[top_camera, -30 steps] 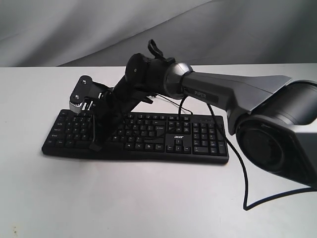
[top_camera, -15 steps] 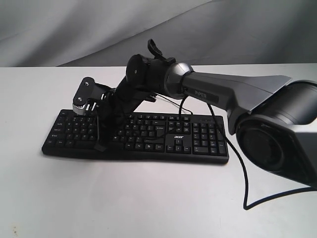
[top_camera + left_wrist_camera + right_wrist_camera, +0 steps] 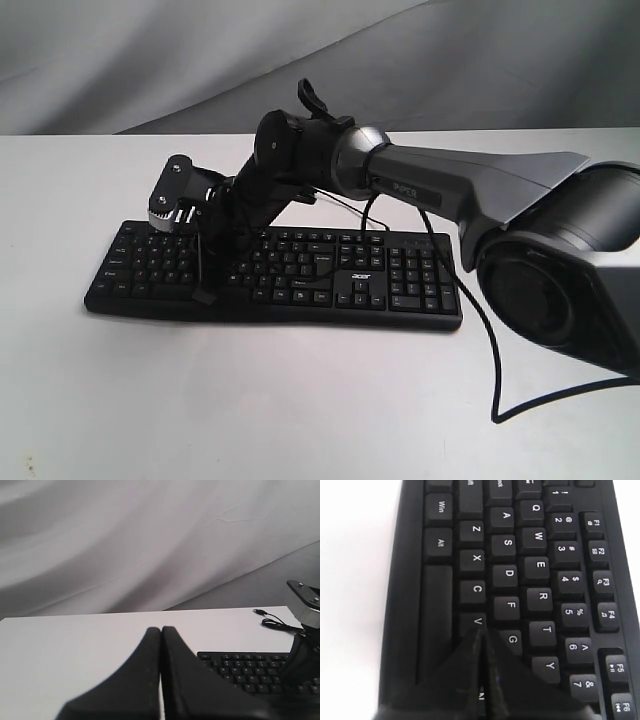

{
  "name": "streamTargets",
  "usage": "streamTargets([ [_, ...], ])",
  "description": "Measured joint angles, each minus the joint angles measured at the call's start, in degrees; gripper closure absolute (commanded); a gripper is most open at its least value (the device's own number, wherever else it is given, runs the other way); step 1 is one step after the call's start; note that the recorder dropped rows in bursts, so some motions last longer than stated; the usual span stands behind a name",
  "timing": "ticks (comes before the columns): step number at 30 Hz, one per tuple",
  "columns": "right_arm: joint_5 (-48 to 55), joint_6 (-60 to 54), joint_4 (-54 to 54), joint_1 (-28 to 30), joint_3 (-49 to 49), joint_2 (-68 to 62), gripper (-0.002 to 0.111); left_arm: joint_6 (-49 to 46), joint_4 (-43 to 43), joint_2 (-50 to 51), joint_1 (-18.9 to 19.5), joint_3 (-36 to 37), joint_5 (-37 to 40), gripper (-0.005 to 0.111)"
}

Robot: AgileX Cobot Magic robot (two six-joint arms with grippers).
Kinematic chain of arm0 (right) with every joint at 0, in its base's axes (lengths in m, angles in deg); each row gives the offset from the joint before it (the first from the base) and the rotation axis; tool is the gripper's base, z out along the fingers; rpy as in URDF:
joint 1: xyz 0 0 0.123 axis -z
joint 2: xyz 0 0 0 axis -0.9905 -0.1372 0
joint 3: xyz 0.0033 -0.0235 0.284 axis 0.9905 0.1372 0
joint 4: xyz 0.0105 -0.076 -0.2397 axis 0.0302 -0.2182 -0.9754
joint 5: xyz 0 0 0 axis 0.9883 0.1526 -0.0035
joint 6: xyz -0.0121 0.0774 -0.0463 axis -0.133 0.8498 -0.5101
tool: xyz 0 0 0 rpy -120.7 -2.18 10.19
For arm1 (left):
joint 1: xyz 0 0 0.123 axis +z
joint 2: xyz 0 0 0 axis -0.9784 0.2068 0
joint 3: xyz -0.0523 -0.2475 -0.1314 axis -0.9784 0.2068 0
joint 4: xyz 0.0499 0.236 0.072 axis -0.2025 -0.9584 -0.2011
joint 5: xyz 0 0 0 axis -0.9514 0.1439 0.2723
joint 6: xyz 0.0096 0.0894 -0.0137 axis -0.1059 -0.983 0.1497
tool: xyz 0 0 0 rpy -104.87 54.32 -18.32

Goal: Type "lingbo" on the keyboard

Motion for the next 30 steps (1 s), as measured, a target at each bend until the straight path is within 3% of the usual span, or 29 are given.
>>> streamTargets([
  [17,-0.2,0.0,0.8,0.9,0.0,0.9,0.108,0.0,0.0,0.0,0.0,0.0,0.0,0.106],
  [30,4.0,2.8,0.5,8.1,0.0,2.4,0.108,0.0,0.0,0.0,0.0,0.0,0.0,0.106],
])
